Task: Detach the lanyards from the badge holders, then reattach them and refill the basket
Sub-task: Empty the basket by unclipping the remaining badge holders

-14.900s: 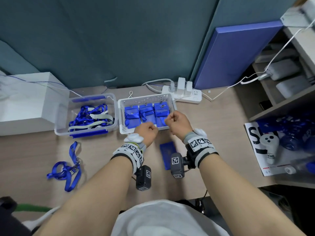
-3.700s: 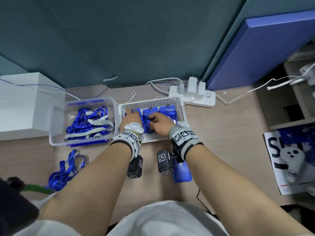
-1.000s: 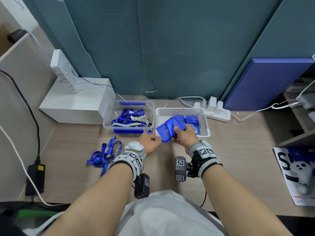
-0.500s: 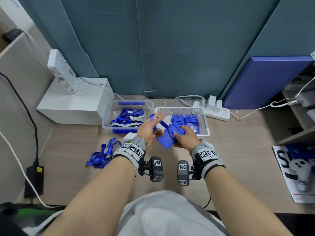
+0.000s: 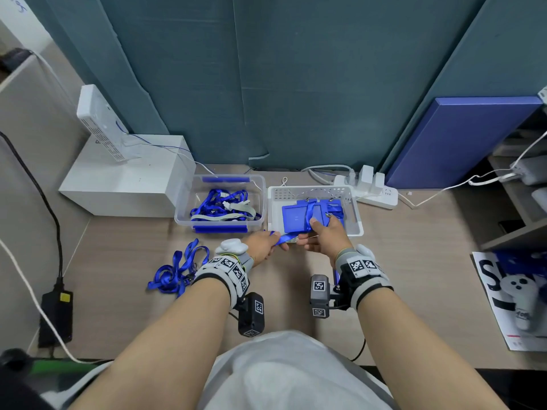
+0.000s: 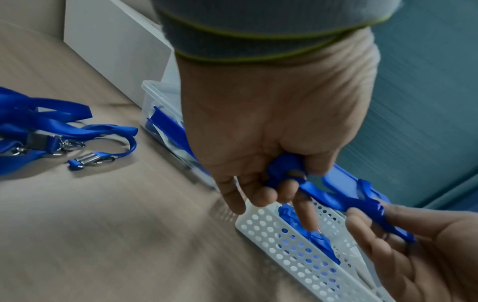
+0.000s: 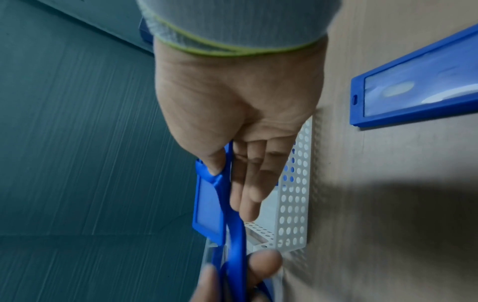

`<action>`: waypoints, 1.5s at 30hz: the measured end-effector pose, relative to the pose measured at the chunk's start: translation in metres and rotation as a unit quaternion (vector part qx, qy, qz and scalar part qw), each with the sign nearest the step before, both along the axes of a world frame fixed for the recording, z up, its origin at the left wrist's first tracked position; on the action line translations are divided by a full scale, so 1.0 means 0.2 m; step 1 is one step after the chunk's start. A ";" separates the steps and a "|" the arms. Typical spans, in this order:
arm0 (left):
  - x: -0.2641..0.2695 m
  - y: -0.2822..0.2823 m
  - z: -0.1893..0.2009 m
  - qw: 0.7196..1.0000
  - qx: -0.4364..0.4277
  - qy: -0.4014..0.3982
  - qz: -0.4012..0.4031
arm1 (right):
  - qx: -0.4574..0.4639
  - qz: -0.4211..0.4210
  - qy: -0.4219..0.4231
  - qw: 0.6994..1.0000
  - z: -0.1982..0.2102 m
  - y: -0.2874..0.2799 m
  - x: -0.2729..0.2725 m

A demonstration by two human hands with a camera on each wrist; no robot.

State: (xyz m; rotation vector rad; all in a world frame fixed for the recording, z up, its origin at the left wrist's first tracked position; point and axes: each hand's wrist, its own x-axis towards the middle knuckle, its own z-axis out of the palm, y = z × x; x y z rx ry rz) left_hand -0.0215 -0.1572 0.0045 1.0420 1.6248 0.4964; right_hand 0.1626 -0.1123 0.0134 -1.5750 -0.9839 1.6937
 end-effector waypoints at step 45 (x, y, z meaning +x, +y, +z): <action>-0.09 -0.01 -0.11 0.992 0.086 0.091 -0.008 | 0.114 0.274 -0.208 0.932 0.01 -0.05 -0.09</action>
